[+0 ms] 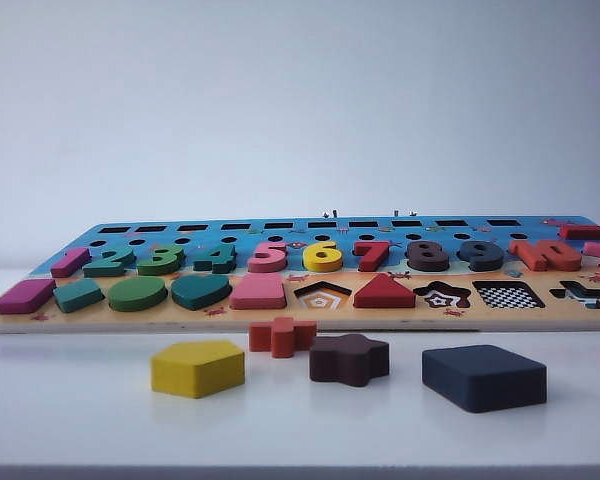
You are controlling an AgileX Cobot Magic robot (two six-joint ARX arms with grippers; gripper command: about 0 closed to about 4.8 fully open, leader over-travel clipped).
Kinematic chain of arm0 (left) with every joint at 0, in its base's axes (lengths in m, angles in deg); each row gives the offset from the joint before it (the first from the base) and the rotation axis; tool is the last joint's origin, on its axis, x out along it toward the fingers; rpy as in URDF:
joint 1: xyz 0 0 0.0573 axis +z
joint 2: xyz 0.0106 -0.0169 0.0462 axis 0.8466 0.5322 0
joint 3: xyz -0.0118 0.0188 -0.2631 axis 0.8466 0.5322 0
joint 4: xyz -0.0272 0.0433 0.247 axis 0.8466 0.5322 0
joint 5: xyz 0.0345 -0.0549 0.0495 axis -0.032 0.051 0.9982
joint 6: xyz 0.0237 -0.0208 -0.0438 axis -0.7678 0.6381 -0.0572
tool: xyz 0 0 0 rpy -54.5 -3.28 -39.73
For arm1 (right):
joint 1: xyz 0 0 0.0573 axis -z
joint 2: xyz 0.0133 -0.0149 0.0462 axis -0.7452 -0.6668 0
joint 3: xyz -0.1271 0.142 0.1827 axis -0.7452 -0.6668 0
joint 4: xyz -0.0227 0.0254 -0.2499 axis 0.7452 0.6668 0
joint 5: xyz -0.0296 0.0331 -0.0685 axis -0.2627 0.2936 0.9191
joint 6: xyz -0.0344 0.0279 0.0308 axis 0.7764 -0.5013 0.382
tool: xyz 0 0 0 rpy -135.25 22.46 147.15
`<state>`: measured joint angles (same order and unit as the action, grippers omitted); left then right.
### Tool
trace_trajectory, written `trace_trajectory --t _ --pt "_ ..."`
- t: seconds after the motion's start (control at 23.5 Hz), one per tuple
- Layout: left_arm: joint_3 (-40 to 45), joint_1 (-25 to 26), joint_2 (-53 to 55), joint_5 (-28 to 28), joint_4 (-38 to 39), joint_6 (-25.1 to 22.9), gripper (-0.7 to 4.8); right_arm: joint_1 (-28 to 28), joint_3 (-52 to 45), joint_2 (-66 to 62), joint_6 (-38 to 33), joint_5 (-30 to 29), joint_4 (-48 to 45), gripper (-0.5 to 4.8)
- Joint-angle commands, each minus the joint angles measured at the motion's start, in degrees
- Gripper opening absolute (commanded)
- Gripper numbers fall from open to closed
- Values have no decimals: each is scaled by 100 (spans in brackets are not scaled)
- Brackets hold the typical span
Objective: Insert the cube into the slot.
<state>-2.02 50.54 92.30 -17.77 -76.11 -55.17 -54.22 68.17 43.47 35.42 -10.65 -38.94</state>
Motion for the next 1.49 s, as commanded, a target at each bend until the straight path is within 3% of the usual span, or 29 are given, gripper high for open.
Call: trace_trajectory --t 0.04,0.3,0.72,1.11,1.4,1.49 --pt "-522 9 481 15 -90 -35 7 -4 0 15 17 20 -94 -4" --pt "-1574 -195 1316 15 313 -17 7 -7 0 15 17 20 7 -4" --pt "-3504 -1261 2422 11 1958 -11 7 -7 0 15 17 20 17 -4" --pt "-3897 -2258 2446 -457 3217 334 7 -7 0 15 15 17 107 -4" --pt "-3897 -2726 2463 -505 3230 442 7 -7 0 15 -28 42 201 -4" --pt "-3897 -2796 2514 -527 3217 461 7 -4 0 15 -232 286 232 -4"
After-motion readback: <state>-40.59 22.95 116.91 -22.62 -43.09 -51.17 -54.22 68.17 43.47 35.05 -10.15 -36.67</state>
